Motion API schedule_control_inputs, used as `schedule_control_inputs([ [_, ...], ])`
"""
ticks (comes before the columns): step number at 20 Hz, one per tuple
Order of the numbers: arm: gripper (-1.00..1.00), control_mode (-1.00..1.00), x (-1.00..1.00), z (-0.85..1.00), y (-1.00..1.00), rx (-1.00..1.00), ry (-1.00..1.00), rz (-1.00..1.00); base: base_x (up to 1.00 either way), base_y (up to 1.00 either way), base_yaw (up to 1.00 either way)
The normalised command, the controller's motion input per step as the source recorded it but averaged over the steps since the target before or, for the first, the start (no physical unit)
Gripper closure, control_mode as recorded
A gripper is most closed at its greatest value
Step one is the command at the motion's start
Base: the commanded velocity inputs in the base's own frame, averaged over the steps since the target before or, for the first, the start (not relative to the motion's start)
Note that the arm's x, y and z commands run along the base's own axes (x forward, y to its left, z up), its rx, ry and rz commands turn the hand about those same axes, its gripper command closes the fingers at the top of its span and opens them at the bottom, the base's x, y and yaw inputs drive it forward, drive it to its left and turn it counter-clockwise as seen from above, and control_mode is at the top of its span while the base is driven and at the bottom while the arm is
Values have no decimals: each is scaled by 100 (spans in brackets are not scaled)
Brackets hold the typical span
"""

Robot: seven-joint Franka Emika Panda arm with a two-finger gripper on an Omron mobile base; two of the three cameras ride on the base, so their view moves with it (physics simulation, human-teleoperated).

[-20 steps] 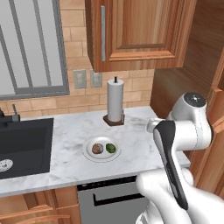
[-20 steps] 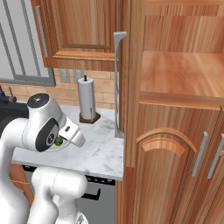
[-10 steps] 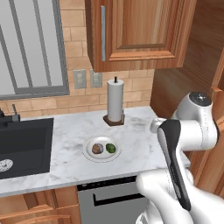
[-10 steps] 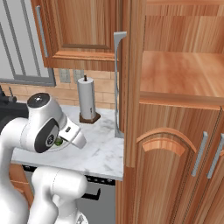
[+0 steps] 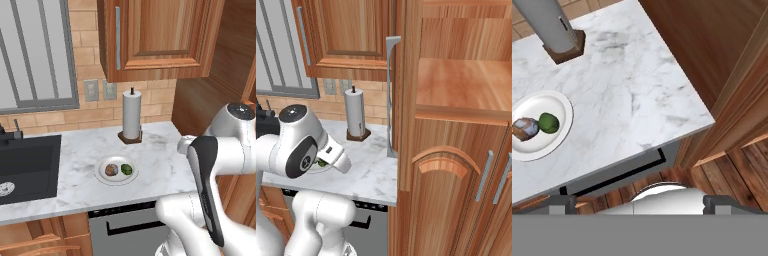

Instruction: Pick the avocado and bread from the counter and place them on the plate. Then pick the jam from the cabinet and place it next to the plate. Lastly close the cabinet door.

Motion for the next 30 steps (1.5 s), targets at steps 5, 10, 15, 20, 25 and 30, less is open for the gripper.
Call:
schedule_control_inputs([
  [5,-100,-100,-22,0,-2,0,-4,0,0,0,0],
  [10,-100,100,-10,0,-1,0,-2,0,-59,-3,0],
  [15,-100,100,0,0,0,0,0,0,-64,-4,0],
  [20,-100,100,0,0,0,0,0,0,-50,-11,0],
  [25,-100,100,0,0,0,0,0,0,-49,-33,0],
  [30,-100,100,0,0,0,0,0,0,-36,-51,0],
])
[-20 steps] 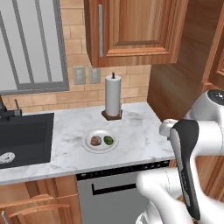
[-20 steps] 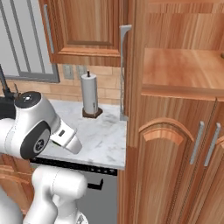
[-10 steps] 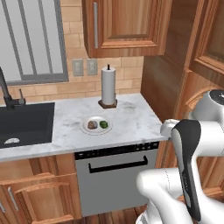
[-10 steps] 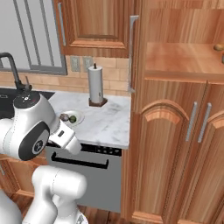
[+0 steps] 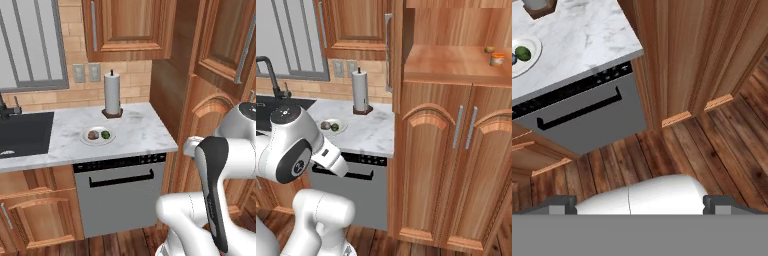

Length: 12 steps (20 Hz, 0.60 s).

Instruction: Pick the avocado and bread from the counter and place them on the plate. Then pick the jam from the cabinet and place it next to the plate. Lastly close the cabinet door.

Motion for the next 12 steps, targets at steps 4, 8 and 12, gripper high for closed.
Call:
schedule_control_inputs([
  [4,-100,100,0,0,0,0,0,0,-23,-56,0],
  [8,-100,100,0,0,0,0,0,0,-14,-56,0],
  [12,-100,100,0,0,0,0,0,0,-1,-55,0],
])
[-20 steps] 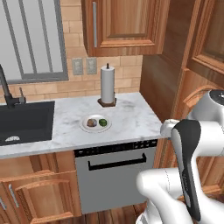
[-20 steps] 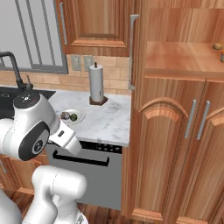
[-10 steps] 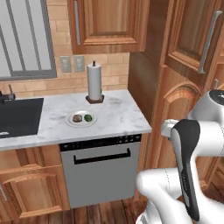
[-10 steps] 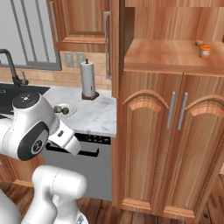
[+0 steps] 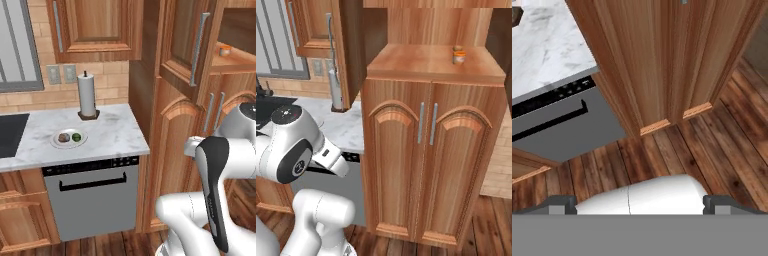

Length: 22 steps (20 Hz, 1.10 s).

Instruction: Pick the avocado and bread from the counter and place them on the plate. Then pick the jam from the cabinet and place it next to the plate. Lastly close the cabinet door.

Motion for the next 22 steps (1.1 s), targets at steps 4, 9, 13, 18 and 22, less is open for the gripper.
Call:
schedule_control_inputs([
  [4,-100,100,0,0,0,0,0,0,0,-57,0],
  [9,-100,100,0,0,0,0,0,0,0,-58,2],
  [13,-100,100,0,0,0,0,0,0,1,-54,2],
  [18,-100,100,0,0,0,0,0,0,7,-49,2],
  [22,-100,100,0,0,0,0,0,0,20,-43,4],
])
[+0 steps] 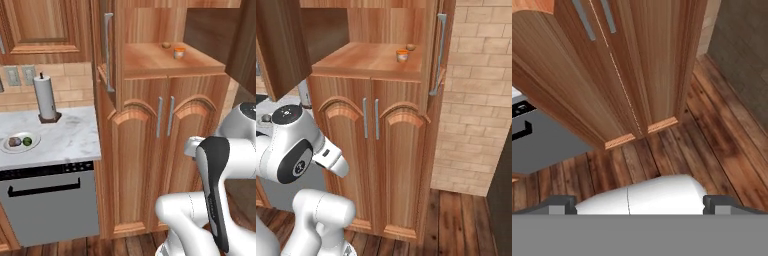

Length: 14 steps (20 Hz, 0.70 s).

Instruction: Pick the avocado and bread from the counter and place them on the plate. Then pick the jam from the cabinet and place it next to the plate. Lastly close the cabinet door.

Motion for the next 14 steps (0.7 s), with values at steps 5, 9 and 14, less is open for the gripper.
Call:
schedule_control_inputs([
  [5,-100,100,0,0,0,0,0,0,34,-43,9],
  [9,-100,100,0,0,0,0,0,0,36,-30,7],
  [14,-100,100,0,0,0,0,0,0,30,-20,4],
])
